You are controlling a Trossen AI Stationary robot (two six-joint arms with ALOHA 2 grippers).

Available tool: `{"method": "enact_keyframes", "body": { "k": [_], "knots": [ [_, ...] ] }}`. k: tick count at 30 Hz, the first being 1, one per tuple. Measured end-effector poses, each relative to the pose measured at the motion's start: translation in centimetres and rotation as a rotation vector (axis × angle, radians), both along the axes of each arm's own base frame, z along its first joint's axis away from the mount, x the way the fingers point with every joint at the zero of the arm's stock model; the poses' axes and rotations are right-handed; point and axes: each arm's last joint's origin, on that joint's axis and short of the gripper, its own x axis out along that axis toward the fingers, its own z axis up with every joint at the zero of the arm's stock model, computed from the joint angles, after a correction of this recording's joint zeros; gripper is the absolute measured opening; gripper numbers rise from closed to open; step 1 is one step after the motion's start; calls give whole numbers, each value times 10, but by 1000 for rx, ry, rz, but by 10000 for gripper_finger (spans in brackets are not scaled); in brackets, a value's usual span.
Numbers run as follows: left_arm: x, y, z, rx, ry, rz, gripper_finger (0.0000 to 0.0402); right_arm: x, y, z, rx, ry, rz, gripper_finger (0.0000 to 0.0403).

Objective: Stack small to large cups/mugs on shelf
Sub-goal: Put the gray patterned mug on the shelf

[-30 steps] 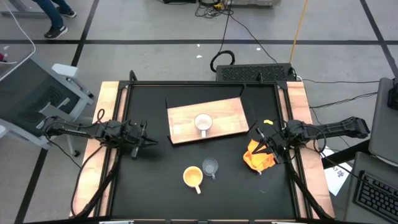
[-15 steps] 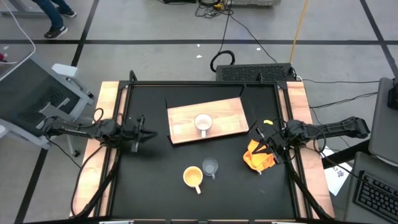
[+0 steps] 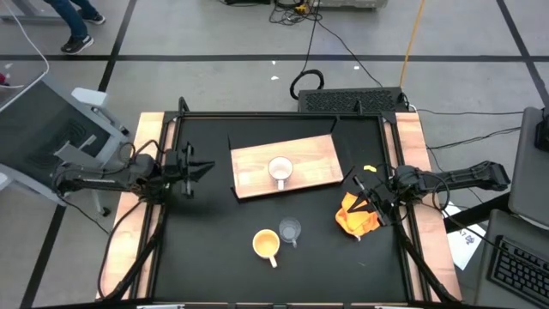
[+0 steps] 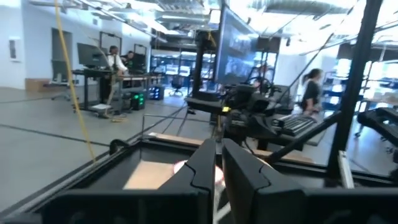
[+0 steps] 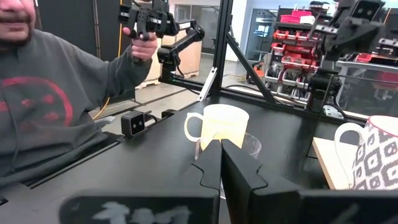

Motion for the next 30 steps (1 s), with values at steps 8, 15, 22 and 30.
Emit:
{"method": "enact_keyframes", "body": {
  "k": [8, 15, 22, 30],
  "knots": [
    [20, 14, 31, 44, 39, 73, 31, 0, 0, 0, 0, 0, 0, 0],
    [39, 26, 31, 44, 123, 55, 31, 0, 0, 0, 2, 1, 0, 0],
    [51, 38, 28, 11, 109, 99, 31, 0, 0, -1, 1, 14, 0, 0],
    [73, 57, 40, -43, 143, 27, 30, 0, 0, -1, -5, 11, 0, 0]
  ]
}}
